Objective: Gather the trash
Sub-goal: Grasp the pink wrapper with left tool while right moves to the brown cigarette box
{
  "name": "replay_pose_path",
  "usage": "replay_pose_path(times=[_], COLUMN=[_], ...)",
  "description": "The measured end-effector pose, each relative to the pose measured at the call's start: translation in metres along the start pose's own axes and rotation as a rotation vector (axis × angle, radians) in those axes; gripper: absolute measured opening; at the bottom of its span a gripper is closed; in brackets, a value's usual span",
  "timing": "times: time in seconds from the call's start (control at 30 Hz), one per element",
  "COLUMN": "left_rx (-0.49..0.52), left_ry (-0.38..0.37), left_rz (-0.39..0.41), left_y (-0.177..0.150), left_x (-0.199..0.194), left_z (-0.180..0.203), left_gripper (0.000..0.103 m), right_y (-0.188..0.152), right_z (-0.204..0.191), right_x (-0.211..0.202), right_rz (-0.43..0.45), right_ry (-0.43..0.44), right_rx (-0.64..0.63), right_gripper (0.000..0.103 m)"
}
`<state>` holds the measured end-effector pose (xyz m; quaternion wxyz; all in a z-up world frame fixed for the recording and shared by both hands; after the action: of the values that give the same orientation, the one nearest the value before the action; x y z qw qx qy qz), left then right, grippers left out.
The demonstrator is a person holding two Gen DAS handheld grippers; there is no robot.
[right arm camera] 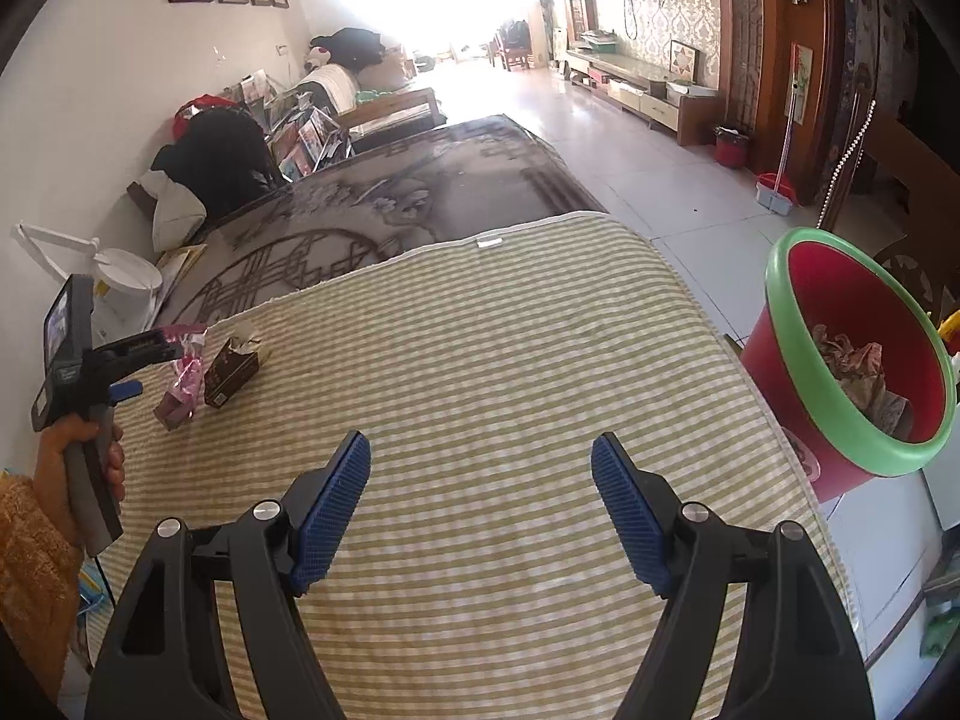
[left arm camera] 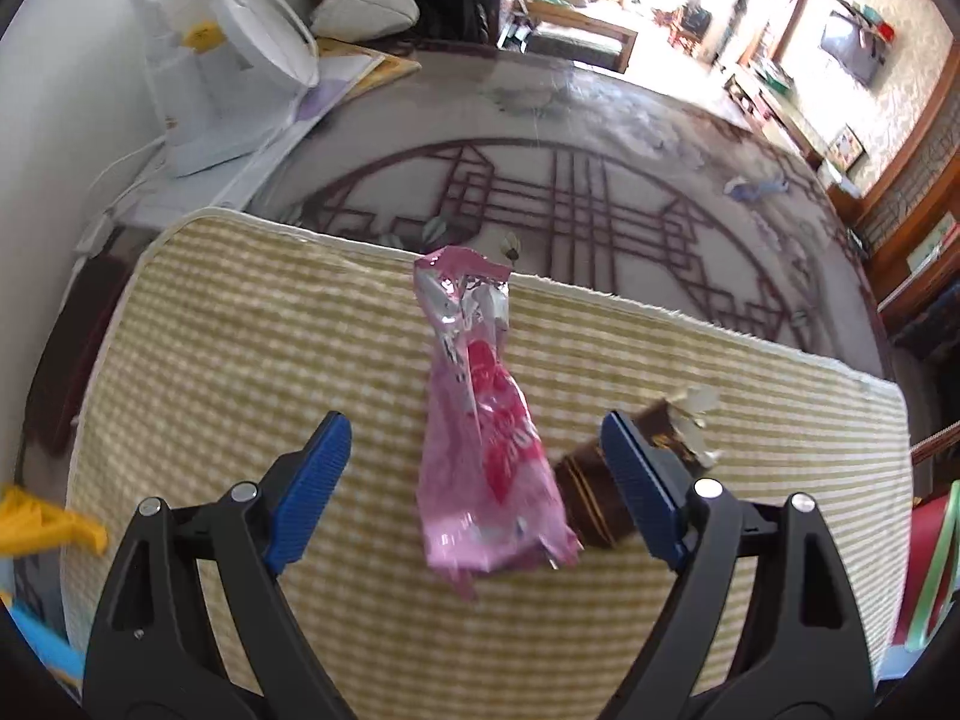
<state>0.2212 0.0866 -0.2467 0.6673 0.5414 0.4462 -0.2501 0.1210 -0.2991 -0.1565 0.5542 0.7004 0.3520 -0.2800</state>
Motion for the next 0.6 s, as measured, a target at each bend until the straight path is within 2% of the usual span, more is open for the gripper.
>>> replay_pose_path(times=[0.07,0.13,0.17,0.2,0.23,0.27,0.33,0.37,0.5,0.6], left_rx=[0.017,0.033,0.048,0.062,0.077,0.086,0.108,0.112,0.175,0.153], left_ry=[-0.011,-0.033,-0.046,-0.054,-0.055,-0.055,-0.083,-0.095,-0.101,-0.124], left_rz=[-0.019,-0.031,-0.051,-0.068,-0.064,-0.053,-0.037,-0.032,-0.007,-0.033], left_y=[0.001,-0.003,-0.005,-0.008,-0.01,-0.011,-0.017,-0.021,-0.05,-0.071], left_x=[0.015,0.024,0.03,0.034,0.036,0.035,0.024,0.018,-0.01,-0.02], left_z=[0.001,0.004,0.006,0.007,0.006,0.004,0.001,-0.001,-0.01,-0.022], left_gripper=[0.083,0.066,0.046,0.037,0.036,0.028,0.02,0.013,0.013,0.013], right_y=[-0.005,-0.006,-0.005,-0.004,-0.003,-0.003,-0.003,-0.004,-0.004,-0.002], right_z=[-0.012,-0.02,-0.025,-0.032,-0.039,-0.047,-0.072,-0.087,-0.143,-0.184], right_x=[0.002,0.004,0.007,0.01,0.014,0.018,0.033,0.041,0.081,0.121], right_rz=[-0.004,-0.009,-0.013,-0.02,-0.026,-0.034,-0.071,-0.092,-0.181,-0.251], right_ry=[-0.01,-0.021,-0.023,-0.02,-0.014,-0.007,0.025,0.048,0.14,0.166], right_rx=[-0.011,-0.016,-0.018,-0.023,-0.032,-0.044,-0.077,-0.083,-0.062,-0.036], right_gripper=[0.074,0.074,0.074,0.074,0.074,0.074,0.074,0.074,0.074,0.074])
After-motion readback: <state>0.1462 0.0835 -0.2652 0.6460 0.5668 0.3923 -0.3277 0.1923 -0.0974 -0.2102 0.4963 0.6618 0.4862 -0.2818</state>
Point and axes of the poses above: each gripper's, at about its wrist camera, not at the fingertips, and x roughly the way its jaws point, z to its right, y to its top, the point moved 10 cm from there along x, roughly the way its jaws point, and after that the axes turned 8 degrees about x, right-handed, at the moved point
